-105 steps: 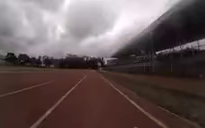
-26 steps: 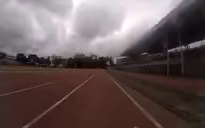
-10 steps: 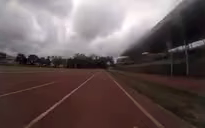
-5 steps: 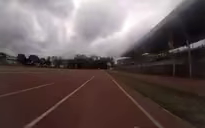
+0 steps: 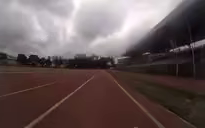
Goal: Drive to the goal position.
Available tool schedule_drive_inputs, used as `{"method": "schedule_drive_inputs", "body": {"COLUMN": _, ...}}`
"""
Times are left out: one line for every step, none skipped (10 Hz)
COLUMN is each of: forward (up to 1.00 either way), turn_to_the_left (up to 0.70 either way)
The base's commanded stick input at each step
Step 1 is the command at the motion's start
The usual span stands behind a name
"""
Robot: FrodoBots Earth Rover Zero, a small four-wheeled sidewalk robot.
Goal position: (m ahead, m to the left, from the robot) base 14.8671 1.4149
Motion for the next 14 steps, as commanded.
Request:
{"method": "schedule_drive_inputs", "body": {"forward": 0.70, "turn_to_the_left": 0.00}}
{"method": "schedule_drive_inputs", "body": {"forward": 0.70, "turn_to_the_left": 0.00}}
{"method": "schedule_drive_inputs", "body": {"forward": 0.70, "turn_to_the_left": 0.00}}
{"method": "schedule_drive_inputs", "body": {"forward": 0.70, "turn_to_the_left": 0.00}}
{"method": "schedule_drive_inputs", "body": {"forward": 0.70, "turn_to_the_left": 0.00}}
{"method": "schedule_drive_inputs", "body": {"forward": 0.70, "turn_to_the_left": 0.00}}
{"method": "schedule_drive_inputs", "body": {"forward": 0.70, "turn_to_the_left": 0.00}}
{"method": "schedule_drive_inputs", "body": {"forward": 0.70, "turn_to_the_left": 0.00}}
{"method": "schedule_drive_inputs", "body": {"forward": 0.70, "turn_to_the_left": 0.00}}
{"method": "schedule_drive_inputs", "body": {"forward": 0.70, "turn_to_the_left": 0.00}}
{"method": "schedule_drive_inputs", "body": {"forward": 0.70, "turn_to_the_left": 0.00}}
{"method": "schedule_drive_inputs", "body": {"forward": 0.70, "turn_to_the_left": 0.00}}
{"method": "schedule_drive_inputs", "body": {"forward": 0.70, "turn_to_the_left": 0.00}}
{"method": "schedule_drive_inputs", "body": {"forward": 0.70, "turn_to_the_left": 0.00}}
